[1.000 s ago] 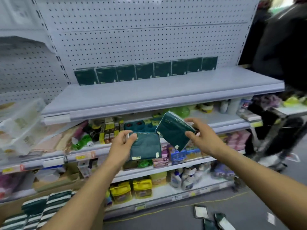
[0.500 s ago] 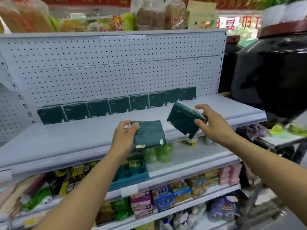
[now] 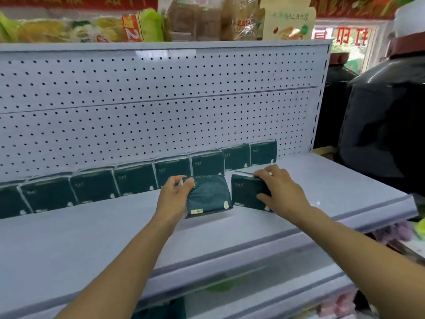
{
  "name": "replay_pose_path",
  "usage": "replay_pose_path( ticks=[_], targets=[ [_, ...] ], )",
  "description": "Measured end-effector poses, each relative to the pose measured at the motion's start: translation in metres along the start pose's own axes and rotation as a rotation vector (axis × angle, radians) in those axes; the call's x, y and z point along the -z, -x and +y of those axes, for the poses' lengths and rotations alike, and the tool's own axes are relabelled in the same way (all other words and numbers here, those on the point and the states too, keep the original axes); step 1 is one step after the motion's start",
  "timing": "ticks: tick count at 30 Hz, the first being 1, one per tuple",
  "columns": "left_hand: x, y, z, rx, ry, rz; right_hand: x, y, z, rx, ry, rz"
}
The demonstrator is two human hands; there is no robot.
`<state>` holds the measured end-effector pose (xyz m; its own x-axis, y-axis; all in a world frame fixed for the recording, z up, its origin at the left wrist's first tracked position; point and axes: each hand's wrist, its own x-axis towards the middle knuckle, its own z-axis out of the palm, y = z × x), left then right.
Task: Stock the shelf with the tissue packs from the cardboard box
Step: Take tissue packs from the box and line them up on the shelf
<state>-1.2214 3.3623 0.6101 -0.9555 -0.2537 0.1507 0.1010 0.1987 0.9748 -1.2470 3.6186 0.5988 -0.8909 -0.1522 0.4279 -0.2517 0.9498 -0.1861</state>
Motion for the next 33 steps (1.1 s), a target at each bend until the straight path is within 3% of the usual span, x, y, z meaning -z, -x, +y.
replay_pose_path(
  ticks=[9, 24, 30, 33],
  targets=[
    [-0.023, -0.042, -0.005, 0.061, 0.050, 0.034, -0.042, -0.082, 0.044, 0.027, -0.032, 0.060],
    [-0.040, -0.074, -0.004, 0.087, 0.043, 0.114, -0.082, -0.176, 0.057, 0.161, 0.006, 0.052],
    [-0.047, -0.075, -0.005, 0.093, 0.054, 0.120, -0.090, -0.186, 0.061, 0.253, 0.085, 0.133],
    [-0.050, -0.075, -0.007, 0.069, 0.049, 0.095, -0.085, -0.180, 0.057, 0.255, 0.000, 0.234]
  ],
)
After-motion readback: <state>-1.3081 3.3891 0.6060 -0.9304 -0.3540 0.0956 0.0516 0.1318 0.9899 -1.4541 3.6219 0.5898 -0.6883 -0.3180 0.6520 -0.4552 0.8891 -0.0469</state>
